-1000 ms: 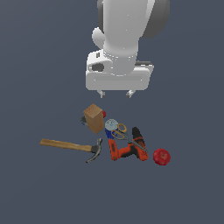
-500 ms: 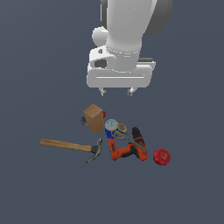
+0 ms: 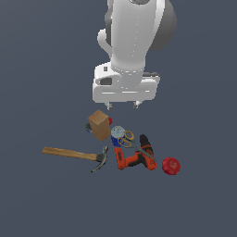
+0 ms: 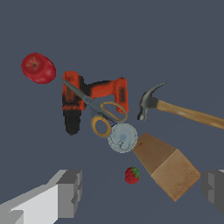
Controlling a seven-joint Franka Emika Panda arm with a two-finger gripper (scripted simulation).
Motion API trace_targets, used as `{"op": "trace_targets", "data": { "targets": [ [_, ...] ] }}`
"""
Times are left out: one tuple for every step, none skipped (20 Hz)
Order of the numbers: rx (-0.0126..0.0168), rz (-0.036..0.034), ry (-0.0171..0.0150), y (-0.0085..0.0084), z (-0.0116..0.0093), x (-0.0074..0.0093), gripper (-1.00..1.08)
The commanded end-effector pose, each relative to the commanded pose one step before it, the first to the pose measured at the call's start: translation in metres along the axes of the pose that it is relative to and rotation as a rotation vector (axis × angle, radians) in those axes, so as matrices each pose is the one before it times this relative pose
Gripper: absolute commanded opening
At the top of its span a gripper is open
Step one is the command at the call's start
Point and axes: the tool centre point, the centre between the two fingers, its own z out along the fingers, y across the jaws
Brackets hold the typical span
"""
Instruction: Pick up a designated object from a clutter of objects.
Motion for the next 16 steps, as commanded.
{"op": "trace_targets", "data": {
  "targets": [
    [0.00649, -0.01533, 0.00022, 0.00062, 0.01611, 0.00136, 1.00],
    [0.00298, -0.00717, 0.00048, 0.00033, 0.00747, 0.00050, 1.00],
    [0.00313, -0.00762, 0.00054, 0.00037, 0.00799, 0.00039, 1.00],
    [0.00324, -0.00800, 0.00061, 0.00044, 0.00850, 0.00024, 1.00],
    [0.00335, -0.00841, 0.00068, 0.00049, 0.00900, 0.00007, 1.00],
    [0.00343, -0.00877, 0.00075, 0.00055, 0.00949, -0.00014, 1.00],
    [0.00349, -0.00913, 0.00083, 0.00060, 0.00997, -0.00038, 1.00],
    [0.00345, -0.00925, 0.00089, 0.00064, 0.01020, -0.00064, 1.00],
    [0.00314, -0.00870, 0.00087, 0.00063, 0.00968, -0.00085, 1.00],
    [0.00284, -0.00810, 0.00084, 0.00061, 0.00910, -0.00101, 1.00],
    [0.00255, -0.00755, 0.00081, 0.00058, 0.00852, -0.00114, 1.00],
    [0.00230, -0.00703, 0.00077, 0.00053, 0.00795, -0.00123, 1.00],
    [0.00204, -0.00648, 0.00073, 0.00050, 0.00738, -0.00130, 1.00],
    [0.00181, -0.00599, 0.00068, 0.00046, 0.00683, -0.00133, 1.00],
    [0.00160, -0.00547, 0.00063, 0.00043, 0.00628, -0.00134, 1.00],
    [0.00141, -0.00503, 0.00058, 0.00037, 0.00574, -0.00132, 1.00]
  ]
}}
